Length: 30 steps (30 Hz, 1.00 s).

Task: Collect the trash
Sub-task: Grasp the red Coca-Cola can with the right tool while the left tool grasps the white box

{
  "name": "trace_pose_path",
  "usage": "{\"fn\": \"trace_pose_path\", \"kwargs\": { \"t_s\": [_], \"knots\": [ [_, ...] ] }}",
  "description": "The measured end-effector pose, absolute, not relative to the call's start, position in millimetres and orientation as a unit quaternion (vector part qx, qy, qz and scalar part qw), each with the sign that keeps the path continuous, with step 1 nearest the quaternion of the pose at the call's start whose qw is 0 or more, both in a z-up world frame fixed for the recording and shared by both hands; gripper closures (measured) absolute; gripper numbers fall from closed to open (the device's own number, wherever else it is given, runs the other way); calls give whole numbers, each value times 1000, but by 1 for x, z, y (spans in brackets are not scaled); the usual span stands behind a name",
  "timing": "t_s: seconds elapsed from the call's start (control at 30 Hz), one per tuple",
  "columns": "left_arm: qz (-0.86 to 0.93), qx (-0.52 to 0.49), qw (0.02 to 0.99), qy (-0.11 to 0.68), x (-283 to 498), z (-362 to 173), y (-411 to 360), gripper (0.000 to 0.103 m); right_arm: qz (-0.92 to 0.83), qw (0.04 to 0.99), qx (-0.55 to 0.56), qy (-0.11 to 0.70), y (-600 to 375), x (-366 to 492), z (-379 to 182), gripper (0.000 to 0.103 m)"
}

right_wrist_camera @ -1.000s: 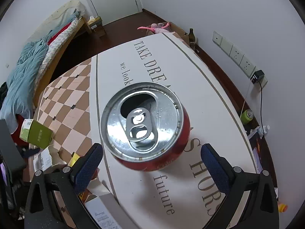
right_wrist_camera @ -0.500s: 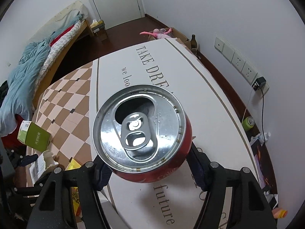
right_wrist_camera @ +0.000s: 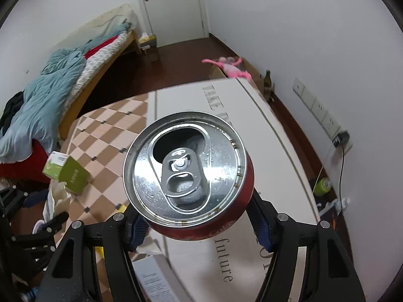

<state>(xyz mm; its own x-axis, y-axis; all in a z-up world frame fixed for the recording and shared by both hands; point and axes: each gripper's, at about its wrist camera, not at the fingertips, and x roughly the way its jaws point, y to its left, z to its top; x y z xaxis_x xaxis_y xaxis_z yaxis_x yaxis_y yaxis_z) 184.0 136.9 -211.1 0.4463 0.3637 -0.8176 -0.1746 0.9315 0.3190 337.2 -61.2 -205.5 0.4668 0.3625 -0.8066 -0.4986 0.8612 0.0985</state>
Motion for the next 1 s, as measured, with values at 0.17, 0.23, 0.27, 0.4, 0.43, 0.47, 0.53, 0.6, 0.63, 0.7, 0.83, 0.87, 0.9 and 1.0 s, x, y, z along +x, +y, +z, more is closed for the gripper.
{"fn": "trace_pose_path", "kwargs": {
  "t_s": [0.17,0.23,0.27,0.4,0.43,0.47,0.53,0.6,0.63,0.7,0.83,0.87,0.9,1.0],
  "knots": [
    [216,50,861,457,153,-169,161,60,286,853,-77,430,-42,317,-169,33],
    [244,31,866,435,135,-151,174,60,303,851,-77,422,-30,306,-155,33],
    [255,22,868,426,126,-144,181,60,312,849,-78,418,-23,300,-147,33],
    [302,-13,869,391,80,-115,211,60,352,840,-81,405,8,272,-120,33],
    [316,-19,868,383,67,-108,220,60,365,837,-83,400,19,262,-112,33],
    [325,-25,867,377,55,-103,228,60,373,834,-84,398,27,253,-108,33],
    [350,-36,862,364,28,-94,246,60,391,828,-88,391,45,235,-99,33],
    [375,-46,855,354,-1,-87,264,60,410,821,-93,386,67,214,-91,33],
    [387,-51,851,351,-14,-85,272,60,421,817,-96,383,79,203,-88,33],
    [408,-62,842,346,-41,-83,288,60,438,809,-100,379,102,183,-84,33],
    [447,-89,820,346,-94,-94,324,60,475,787,-113,377,151,137,-85,33],
    [454,-97,814,349,-105,-99,332,60,485,780,-117,378,166,123,-88,33],
    [463,-110,806,352,-119,-107,344,60,495,771,-119,382,181,109,-92,33],
    [479,-157,784,362,-153,-136,373,60,519,747,-133,394,222,73,-109,33]
  ]
}}
